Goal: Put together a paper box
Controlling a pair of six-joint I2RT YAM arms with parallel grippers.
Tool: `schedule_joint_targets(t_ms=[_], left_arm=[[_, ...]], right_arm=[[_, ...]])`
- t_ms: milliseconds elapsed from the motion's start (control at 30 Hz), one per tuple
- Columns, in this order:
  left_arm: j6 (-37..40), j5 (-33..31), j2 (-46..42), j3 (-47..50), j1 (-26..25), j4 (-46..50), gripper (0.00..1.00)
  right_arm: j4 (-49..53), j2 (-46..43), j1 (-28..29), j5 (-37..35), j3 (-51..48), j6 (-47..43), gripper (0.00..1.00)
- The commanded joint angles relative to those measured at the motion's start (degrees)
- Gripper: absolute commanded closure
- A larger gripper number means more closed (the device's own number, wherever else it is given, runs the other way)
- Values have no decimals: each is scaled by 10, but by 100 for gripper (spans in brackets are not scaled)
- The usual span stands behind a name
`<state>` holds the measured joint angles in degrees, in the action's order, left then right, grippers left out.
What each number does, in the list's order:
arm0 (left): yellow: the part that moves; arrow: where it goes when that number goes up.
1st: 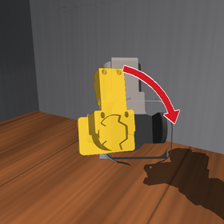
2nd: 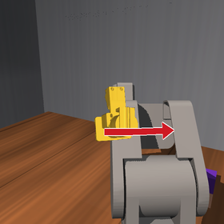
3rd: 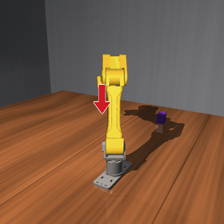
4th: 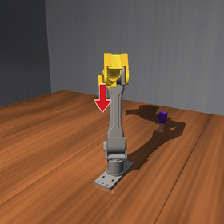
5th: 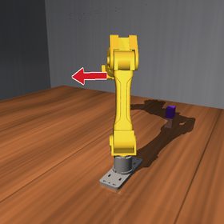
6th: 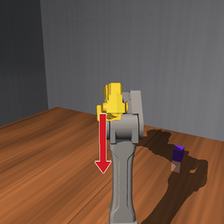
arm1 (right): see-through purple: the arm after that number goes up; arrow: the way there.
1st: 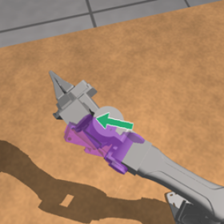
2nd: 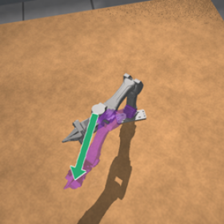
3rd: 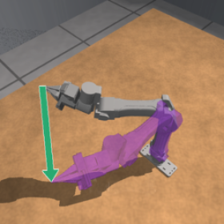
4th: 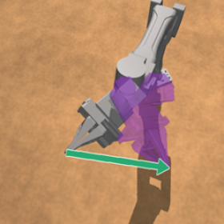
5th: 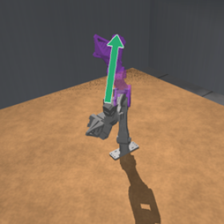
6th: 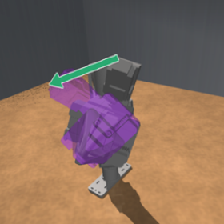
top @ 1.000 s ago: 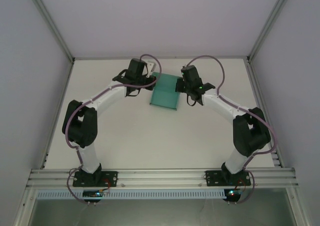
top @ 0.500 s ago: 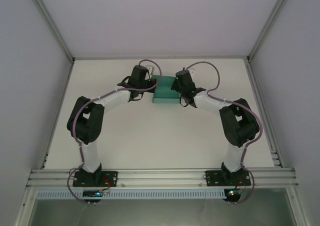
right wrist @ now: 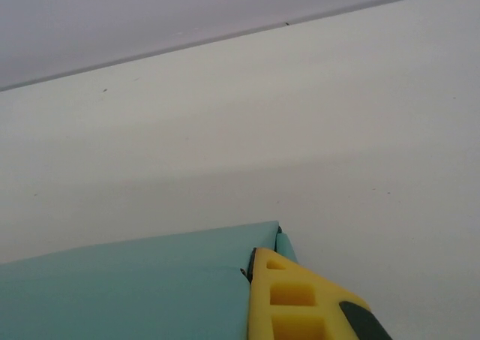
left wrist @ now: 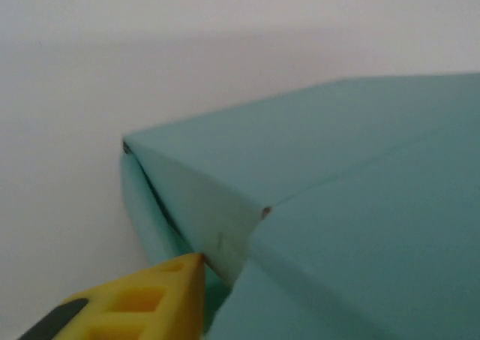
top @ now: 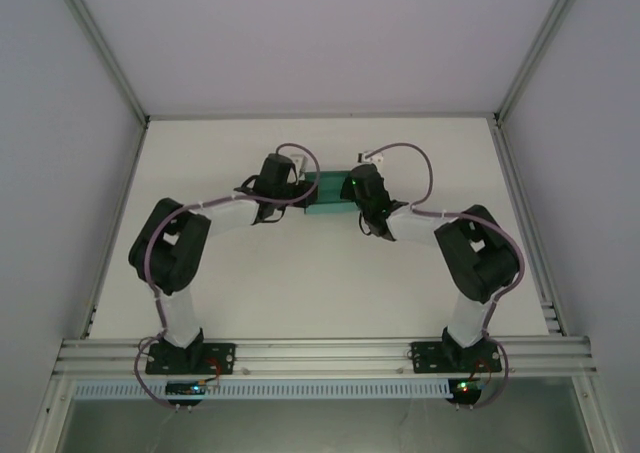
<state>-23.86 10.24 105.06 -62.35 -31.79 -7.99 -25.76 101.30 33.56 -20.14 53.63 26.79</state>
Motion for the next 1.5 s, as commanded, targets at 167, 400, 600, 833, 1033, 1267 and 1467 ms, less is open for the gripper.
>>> schedule_joint_targets(t_ms=[167, 400, 600, 833, 1033, 1267, 1467], left_arm=[[12, 52, -97, 41, -6, 79, 15], [0, 63, -161, 42, 4, 140, 1], [-52, 46, -169, 12, 40, 175, 0], [-106, 104, -72, -30, 79, 166, 1], [-136, 156, -33, -4, 79, 136, 19], [-163, 171, -30, 58, 79, 73, 39], [-159, 163, -4, 65, 80, 66, 46]], right_arm=[[-23, -8, 23, 55, -77, -72, 100], [-67, -5, 31, 68, -122, -77, 100], [-93, -4, 39, 62, -133, -100, 97], [-106, 1, 47, 59, -145, -105, 95], [-102, -6, 59, 33, -156, -119, 91], [-50, -36, 81, 22, -168, -133, 84], [32, -104, 85, 55, -182, -149, 67]])
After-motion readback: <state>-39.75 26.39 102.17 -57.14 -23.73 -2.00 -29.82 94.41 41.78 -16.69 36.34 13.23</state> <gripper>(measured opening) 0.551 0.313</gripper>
